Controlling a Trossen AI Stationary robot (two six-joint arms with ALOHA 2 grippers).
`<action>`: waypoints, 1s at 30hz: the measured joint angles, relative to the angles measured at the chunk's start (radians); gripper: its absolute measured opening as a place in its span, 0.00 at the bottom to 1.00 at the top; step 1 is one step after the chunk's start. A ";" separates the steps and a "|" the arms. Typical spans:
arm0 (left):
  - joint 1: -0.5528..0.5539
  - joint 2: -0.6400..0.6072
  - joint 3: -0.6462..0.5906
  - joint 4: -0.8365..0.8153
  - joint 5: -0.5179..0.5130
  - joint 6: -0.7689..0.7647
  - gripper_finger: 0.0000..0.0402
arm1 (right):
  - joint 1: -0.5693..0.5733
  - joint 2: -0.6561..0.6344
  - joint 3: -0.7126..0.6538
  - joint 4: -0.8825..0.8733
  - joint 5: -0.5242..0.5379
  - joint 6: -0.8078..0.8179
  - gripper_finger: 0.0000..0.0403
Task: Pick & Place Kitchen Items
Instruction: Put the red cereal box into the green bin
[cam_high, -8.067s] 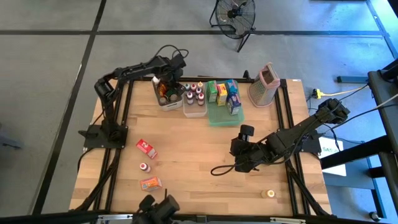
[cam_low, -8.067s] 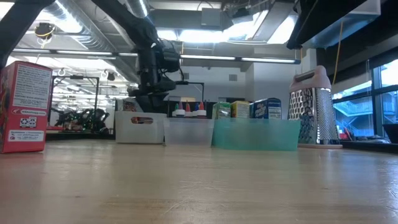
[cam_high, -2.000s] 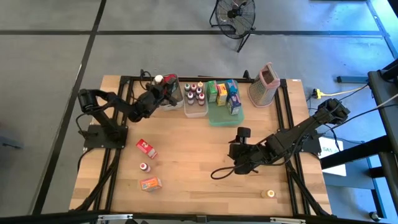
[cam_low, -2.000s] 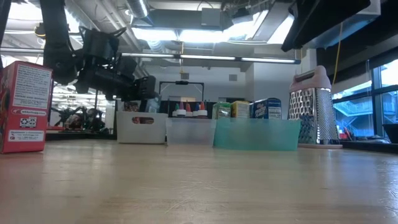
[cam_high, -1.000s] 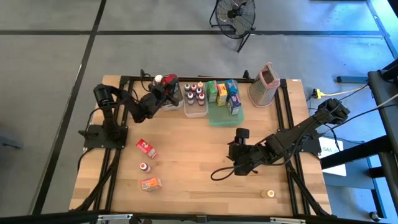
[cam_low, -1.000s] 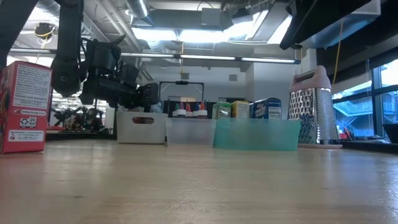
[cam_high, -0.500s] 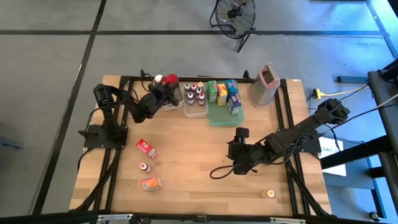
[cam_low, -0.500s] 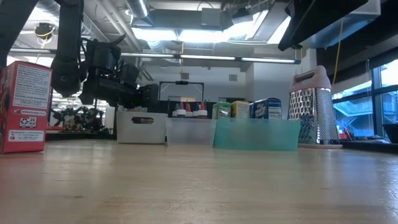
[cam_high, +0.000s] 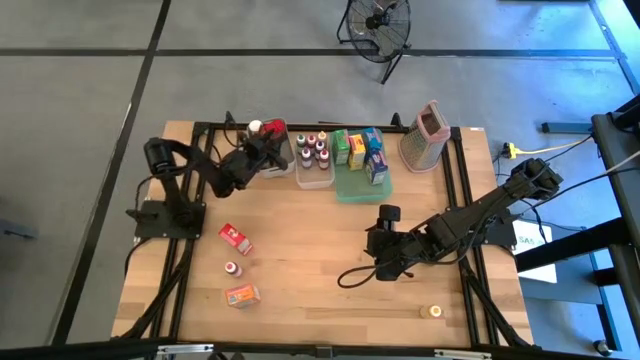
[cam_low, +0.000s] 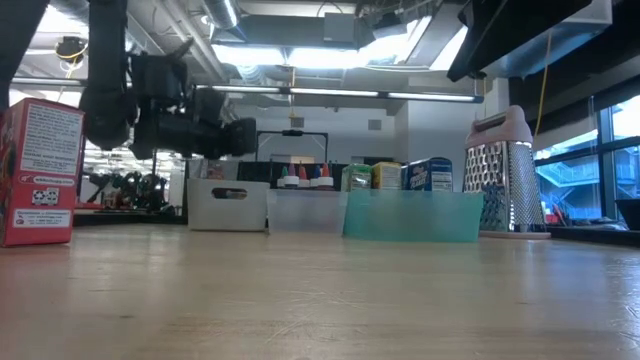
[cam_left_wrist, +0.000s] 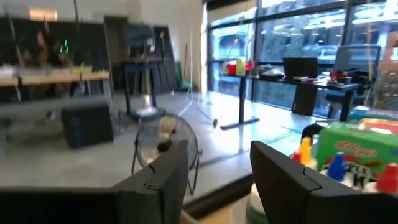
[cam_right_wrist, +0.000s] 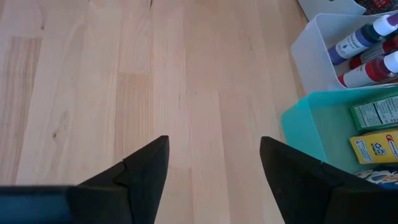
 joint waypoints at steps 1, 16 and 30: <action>-0.009 -0.019 -0.004 -0.001 -0.001 0.028 0.41 | 0.000 0.000 0.000 0.000 0.000 0.000 0.63; -0.368 -0.547 0.009 -0.409 -0.166 0.319 0.40 | 0.001 0.000 0.000 0.000 0.000 0.007 0.63; -0.679 -0.886 0.467 -1.854 0.042 -0.134 0.39 | 0.016 0.000 0.000 0.022 0.001 0.007 0.63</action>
